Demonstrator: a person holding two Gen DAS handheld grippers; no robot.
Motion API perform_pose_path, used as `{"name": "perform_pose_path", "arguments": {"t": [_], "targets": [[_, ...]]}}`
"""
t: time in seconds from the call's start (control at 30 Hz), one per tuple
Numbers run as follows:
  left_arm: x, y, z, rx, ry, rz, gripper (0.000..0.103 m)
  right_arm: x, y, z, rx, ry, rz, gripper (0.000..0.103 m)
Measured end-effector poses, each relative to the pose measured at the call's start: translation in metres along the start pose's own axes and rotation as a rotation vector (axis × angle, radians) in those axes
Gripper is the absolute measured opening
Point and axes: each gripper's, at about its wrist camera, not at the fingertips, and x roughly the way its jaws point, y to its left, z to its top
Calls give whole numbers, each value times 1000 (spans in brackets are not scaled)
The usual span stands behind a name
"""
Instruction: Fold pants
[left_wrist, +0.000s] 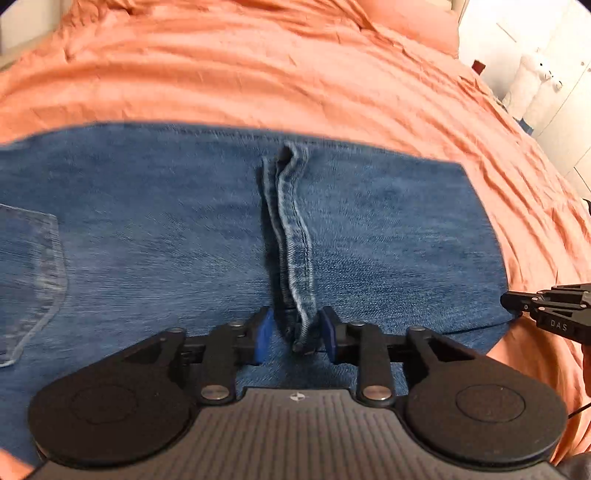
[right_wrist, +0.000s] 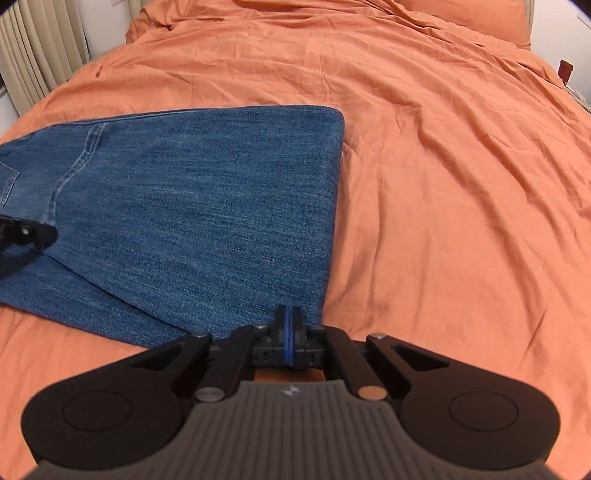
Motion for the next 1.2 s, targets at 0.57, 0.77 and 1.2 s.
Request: {"name": "perform_pose_path", "arguments": {"t": [0.57, 0.77, 1.2], "targets": [[-177, 189, -12, -422, -256, 34, 66, -79, 108, 32, -272, -151, 74, 19], [-195, 287, -52, -697, -324, 26, 69, -63, 152, 52, -336, -134, 106, 21], [-113, 378, -95, -967, -419, -115, 72, 13, 206, 104, -440, -44, 118, 19]]}}
